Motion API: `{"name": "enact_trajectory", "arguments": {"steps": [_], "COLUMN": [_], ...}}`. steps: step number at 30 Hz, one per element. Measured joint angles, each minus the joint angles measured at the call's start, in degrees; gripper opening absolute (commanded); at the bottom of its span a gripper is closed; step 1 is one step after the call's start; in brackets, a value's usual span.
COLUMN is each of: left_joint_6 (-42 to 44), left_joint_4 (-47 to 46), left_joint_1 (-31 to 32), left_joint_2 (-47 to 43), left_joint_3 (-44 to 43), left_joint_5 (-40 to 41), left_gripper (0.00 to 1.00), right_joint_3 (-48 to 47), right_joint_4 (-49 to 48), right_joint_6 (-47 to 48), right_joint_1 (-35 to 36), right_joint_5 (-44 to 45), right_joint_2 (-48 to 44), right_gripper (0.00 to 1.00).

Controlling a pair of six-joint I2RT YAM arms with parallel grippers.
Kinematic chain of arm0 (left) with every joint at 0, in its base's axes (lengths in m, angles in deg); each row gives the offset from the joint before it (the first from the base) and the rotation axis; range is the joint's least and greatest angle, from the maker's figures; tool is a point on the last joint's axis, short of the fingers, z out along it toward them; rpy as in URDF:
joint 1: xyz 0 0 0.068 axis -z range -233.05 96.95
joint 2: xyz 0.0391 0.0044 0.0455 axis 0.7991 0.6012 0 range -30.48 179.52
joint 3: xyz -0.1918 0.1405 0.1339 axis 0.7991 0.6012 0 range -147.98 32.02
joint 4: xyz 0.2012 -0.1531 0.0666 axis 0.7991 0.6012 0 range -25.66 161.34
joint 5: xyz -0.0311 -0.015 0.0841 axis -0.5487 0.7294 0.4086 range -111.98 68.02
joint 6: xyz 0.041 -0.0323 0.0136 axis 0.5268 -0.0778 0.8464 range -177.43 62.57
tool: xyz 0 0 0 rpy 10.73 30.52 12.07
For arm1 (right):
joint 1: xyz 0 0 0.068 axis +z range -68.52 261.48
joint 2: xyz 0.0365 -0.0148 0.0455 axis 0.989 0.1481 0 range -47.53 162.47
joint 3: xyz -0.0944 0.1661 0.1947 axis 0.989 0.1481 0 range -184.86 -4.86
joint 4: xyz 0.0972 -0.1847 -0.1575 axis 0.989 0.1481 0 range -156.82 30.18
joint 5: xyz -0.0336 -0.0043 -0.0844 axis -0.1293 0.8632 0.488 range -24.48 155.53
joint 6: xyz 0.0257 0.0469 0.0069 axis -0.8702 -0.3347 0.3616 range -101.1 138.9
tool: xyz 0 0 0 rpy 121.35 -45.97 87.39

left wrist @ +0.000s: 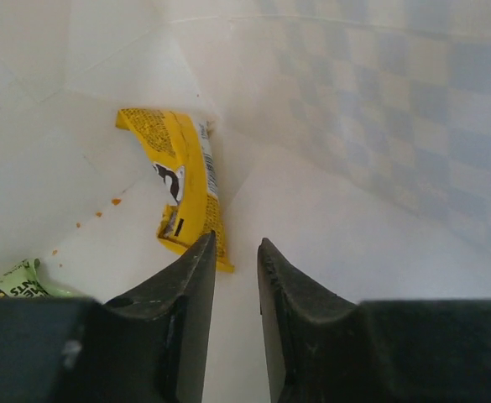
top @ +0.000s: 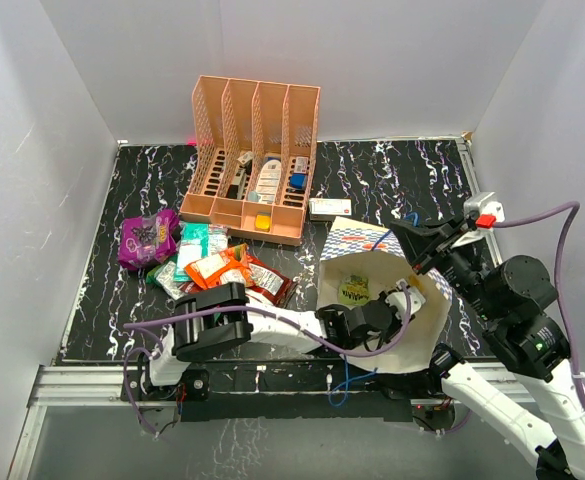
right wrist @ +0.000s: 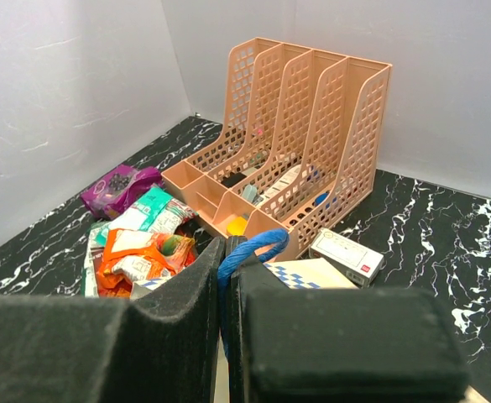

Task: Take the snacks out of the paper bag
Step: Take out the snack from the paper bag.

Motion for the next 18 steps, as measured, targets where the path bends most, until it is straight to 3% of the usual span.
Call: {"name": "enact_trajectory", "arguments": {"steps": [8, 12, 18], "left_joint_6": [-3.93, -5.09, -4.96], "left_joint_4": [-1.64, -1.18, 0.22], "left_joint_1": [-3.19, -4.39, -5.05], "left_joint_2": [3.43, 6.78, 10.38], "left_joint_3": [-1.42, -3.89, -7.37], "left_joint_5": [-2.16, -2.38, -2.56], "left_gripper": [0.56, 0.59, 0.50], "right_joint_3": [-0.11, -0.11, -0.11], "right_joint_4": [0.00, 0.04, 0.07], "right_joint_6": [0.76, 0.76, 0.74], "right_joint_1": [0.00, 0.00, 0.02], "right_joint_5": [-0.31, -0.26, 0.61], "right_joint_2": [0.85, 0.90, 0.87], "right_gripper": [0.08, 0.07, 0.07]}}
